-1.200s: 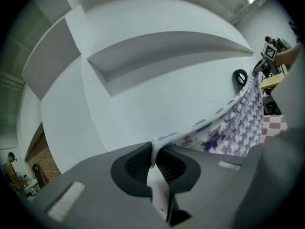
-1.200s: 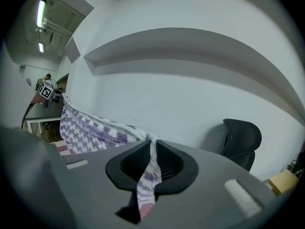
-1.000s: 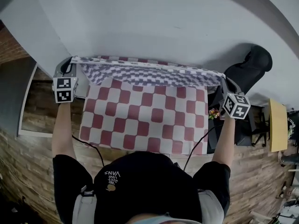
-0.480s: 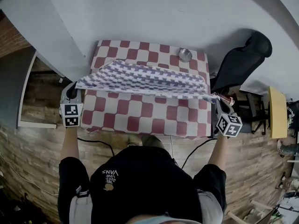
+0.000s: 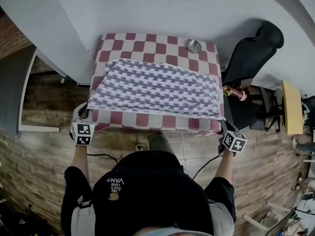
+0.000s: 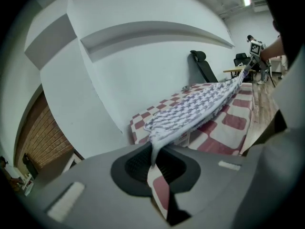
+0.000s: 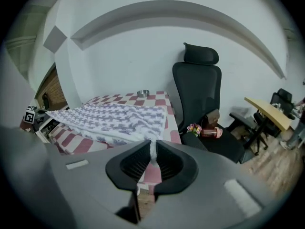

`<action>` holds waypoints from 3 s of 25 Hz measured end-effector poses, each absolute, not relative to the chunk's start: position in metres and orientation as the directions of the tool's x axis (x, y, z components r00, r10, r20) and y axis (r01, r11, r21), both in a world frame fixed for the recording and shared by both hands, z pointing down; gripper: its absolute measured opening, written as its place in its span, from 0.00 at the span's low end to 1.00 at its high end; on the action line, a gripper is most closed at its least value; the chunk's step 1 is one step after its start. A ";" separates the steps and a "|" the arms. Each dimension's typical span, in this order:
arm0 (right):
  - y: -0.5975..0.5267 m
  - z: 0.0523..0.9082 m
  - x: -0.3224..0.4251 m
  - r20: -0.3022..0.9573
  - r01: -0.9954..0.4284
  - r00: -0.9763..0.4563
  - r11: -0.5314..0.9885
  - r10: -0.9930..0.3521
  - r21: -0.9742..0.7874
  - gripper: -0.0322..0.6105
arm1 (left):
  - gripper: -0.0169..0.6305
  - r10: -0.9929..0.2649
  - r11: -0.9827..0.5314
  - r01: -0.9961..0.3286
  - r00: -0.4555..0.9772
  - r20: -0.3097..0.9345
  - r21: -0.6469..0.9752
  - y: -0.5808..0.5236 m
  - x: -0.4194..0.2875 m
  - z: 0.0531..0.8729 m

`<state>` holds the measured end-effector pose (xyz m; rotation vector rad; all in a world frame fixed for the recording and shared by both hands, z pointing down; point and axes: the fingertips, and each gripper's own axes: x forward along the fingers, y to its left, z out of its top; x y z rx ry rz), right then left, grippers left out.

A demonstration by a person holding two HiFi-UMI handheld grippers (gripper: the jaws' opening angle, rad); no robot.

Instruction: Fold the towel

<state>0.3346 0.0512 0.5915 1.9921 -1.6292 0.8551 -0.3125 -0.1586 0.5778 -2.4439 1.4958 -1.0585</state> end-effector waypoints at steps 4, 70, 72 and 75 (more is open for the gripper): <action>0.074 0.610 0.332 0.727 -0.968 0.120 -0.242 -0.676 -0.065 0.12 | 0.05 -0.781 -0.548 -0.734 0.278 0.559 -0.401 -0.135 -0.317 0.602; -0.043 0.679 0.366 0.466 -0.092 0.022 -0.466 -0.884 -0.880 0.37 | 0.28 -0.759 -0.235 -0.972 0.176 0.627 -0.012 -0.280 -0.303 0.635; -0.049 0.684 0.373 0.458 -0.038 0.052 -0.461 -0.887 -0.887 0.37 | 0.28 -0.754 -0.240 -0.971 0.185 0.630 -0.002 -0.281 -0.303 0.637; -0.054 0.688 0.378 0.489 -0.036 0.063 -0.492 -0.870 -0.870 0.28 | 0.28 -0.741 -0.254 -0.967 0.209 0.639 0.022 -0.278 -0.300 0.638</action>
